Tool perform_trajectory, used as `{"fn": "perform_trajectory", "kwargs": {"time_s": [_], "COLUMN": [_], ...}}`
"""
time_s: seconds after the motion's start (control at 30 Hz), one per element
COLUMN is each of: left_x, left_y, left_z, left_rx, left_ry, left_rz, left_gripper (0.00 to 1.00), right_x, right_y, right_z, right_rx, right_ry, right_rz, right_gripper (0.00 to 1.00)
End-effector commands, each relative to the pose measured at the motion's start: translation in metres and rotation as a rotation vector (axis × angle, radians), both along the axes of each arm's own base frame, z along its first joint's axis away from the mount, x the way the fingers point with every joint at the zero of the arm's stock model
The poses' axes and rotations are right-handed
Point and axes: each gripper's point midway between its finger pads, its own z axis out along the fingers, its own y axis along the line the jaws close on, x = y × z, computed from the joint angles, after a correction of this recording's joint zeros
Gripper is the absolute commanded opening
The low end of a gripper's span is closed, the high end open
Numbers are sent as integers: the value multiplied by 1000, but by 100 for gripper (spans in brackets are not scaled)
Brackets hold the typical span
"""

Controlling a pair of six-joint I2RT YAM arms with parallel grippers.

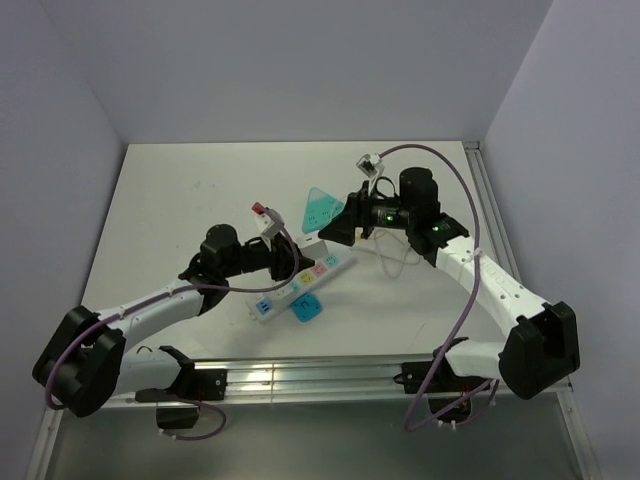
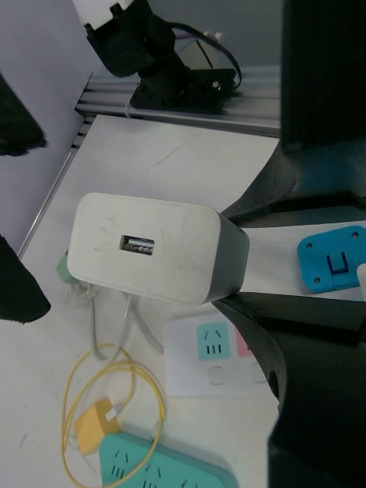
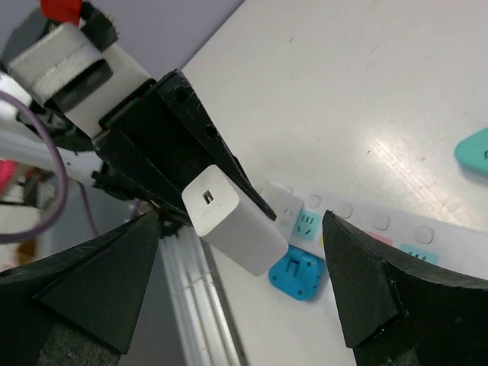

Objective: Insert the plug

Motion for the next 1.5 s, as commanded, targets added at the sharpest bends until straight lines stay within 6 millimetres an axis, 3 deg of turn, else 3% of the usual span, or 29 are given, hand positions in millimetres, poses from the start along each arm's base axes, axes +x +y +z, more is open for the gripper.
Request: {"fn": "perform_trajectory", "kwargs": {"time_s": [0.0,0.2,0.5,0.67,0.87,0.93,0.97,1.0,1.1,1.17,1.23,1.27,1.47], "left_x": [-8,-25,-31,-30,-26,-25,-24,-23,-21,-17,-14,-15,1], "left_y": [-10,-13,-16,-17,-15,-15,-15,-15,-11,-6,-1,3,17], "left_z": [32,38,37,39,43,43,43,42,40,39,40,40,41], "left_rx": [-60,-71,-83,-74,-71,-71,-71,-69,-68,-70,-77,-81,-80], "left_ry": [-6,47,70,66,53,58,60,63,57,40,23,16,17], "left_rz": [-90,-186,-232,-237,-227,-225,-222,-217,-186,-131,-94,-74,78], "left_gripper": [0,2,1,1,1,1,2,4,15,28,40,51,59], "right_x": [-1,-10,-33,-46,-51,-50,-51,-50,-50,-46,-45,-45,-34], "right_y": [2,9,15,23,28,29,29,29,27,26,24,23,17], "right_z": [5,-5,4,-5,-12,-13,-13,-12,-5,-3,-1,-2,0], "right_rx": [-79,-79,-28,-38,-58,-63,-64,-65,-56,-58,-59,-57,-66], "right_ry": [-265,-381,-398,-366,-343,-338,-332,-332,-357,-365,-402,-373,-381], "right_rz": [51,125,267,345,384,386,386,381,351,312,282,263,153], "right_gripper": [93,93,82,80,67,50,43,27,14,12,3,1,0]}}
